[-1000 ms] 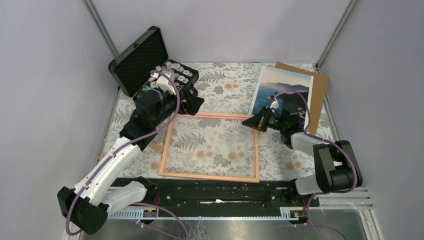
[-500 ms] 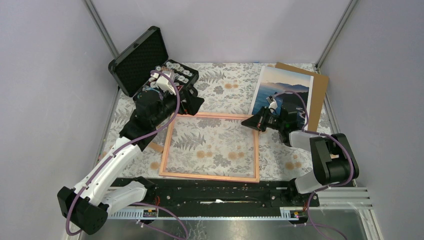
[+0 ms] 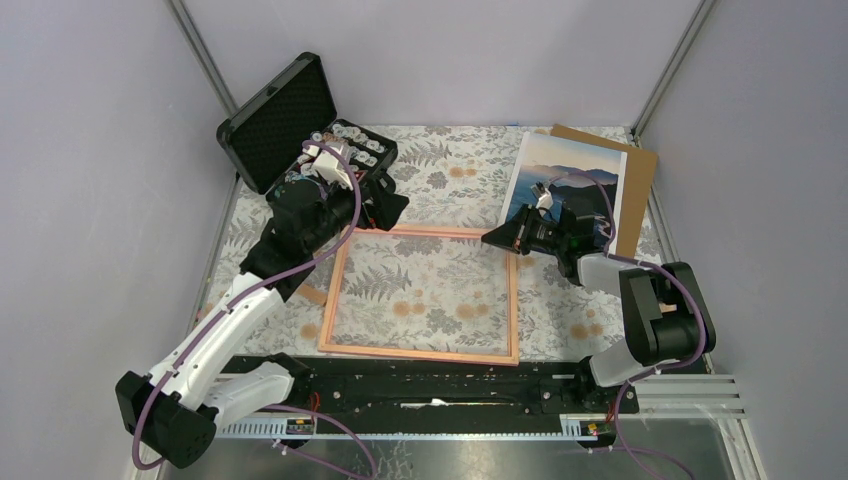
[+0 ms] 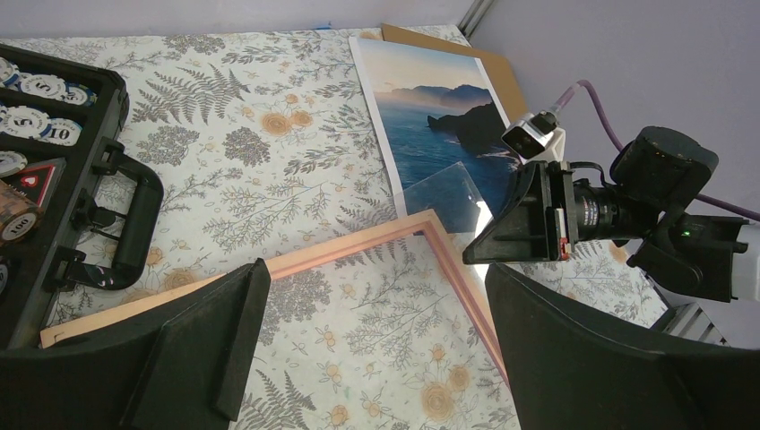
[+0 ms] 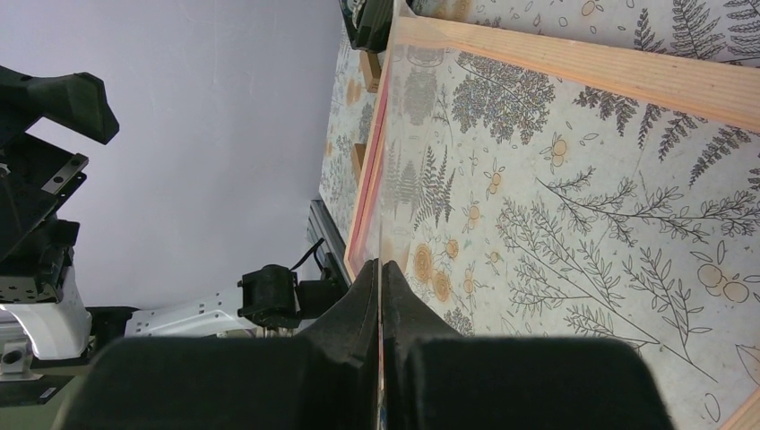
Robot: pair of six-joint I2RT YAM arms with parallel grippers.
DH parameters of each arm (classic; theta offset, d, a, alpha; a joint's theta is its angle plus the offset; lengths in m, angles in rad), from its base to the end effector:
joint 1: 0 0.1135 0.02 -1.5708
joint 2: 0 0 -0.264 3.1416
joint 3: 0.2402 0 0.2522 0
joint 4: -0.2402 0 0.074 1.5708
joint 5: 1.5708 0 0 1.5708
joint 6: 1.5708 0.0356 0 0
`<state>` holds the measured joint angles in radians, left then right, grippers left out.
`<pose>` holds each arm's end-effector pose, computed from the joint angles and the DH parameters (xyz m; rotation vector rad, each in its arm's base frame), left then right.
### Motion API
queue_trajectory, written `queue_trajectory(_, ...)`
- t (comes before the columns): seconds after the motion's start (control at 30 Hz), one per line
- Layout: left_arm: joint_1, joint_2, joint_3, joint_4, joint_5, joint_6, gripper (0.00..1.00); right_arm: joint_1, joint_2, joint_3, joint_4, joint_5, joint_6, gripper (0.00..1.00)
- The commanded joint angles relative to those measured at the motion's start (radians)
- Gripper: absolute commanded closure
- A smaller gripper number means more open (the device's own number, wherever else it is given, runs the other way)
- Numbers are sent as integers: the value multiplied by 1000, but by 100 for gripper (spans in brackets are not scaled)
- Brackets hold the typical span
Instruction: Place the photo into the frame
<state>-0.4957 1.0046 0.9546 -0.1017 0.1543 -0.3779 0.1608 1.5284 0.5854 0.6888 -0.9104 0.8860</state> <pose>0.2032 -0.1161 0.3675 0.2228 1.7700 -0.7713 0.2857 0.0748 0.1902 0.0015 2.0145 1.5270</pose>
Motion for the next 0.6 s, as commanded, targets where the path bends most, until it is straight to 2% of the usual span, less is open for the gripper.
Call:
queue_trajectory(0.0, 3, 2, 3, 61, 6, 0, 1, -1, 8, 13, 93, -4, -13, 100)
queue_trajectory(0.3, 3, 5, 3, 62, 7, -1, 1, -1, -35, -86, 236, 50, 59, 100)
queue_trajectory(0.57, 3, 4, 3, 61, 10, -3, 1, 0, 5, -98, 315, 36, 99, 100)
